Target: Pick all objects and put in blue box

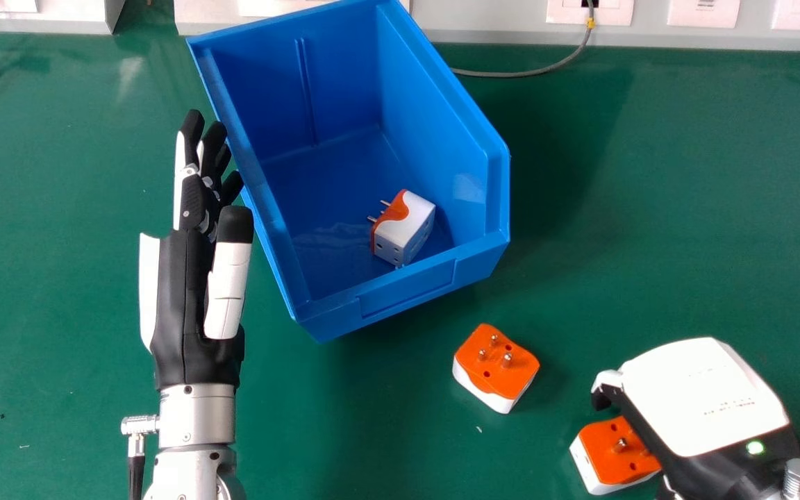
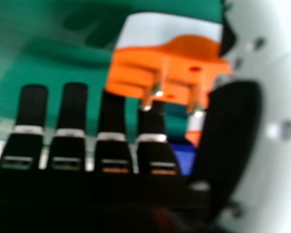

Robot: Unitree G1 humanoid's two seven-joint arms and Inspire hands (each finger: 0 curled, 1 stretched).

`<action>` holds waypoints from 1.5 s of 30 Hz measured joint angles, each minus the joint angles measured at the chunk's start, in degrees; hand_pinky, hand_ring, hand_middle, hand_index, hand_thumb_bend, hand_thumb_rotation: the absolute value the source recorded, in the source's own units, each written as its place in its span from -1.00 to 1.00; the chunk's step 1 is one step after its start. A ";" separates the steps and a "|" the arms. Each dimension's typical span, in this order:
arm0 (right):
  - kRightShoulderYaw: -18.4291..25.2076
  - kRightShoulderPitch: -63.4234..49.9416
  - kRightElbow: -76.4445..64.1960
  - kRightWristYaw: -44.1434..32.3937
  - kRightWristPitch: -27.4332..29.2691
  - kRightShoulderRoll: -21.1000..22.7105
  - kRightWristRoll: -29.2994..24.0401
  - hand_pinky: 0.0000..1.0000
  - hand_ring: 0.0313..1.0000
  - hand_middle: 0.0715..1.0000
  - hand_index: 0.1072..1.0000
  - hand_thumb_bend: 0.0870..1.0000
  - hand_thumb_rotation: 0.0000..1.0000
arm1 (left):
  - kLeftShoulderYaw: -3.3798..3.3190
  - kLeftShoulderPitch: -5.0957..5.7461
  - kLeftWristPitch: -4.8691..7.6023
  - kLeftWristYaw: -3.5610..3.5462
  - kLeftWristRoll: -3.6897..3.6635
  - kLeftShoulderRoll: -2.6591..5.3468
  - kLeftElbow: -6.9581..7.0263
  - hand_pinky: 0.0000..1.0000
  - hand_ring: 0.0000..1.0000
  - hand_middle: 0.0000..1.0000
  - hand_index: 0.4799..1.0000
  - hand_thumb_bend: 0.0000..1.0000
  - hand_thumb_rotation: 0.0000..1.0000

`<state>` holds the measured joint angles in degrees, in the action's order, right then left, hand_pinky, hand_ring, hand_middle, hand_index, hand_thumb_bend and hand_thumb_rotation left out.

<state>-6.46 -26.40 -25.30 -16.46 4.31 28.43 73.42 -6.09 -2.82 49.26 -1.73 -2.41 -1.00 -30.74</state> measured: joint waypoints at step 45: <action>-4.56 4.26 3.91 0.89 -8.74 -1.77 -1.90 -0.69 -0.61 -0.14 -0.16 -0.03 -1.00 | 0.17 0.23 -0.08 0.47 0.04 0.17 0.54 0.89 0.94 0.94 0.91 0.83 0.83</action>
<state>-11.02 -22.14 -21.39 -15.58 -4.43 26.67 71.53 -5.92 -2.59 49.17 -1.26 -2.37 -0.83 -30.20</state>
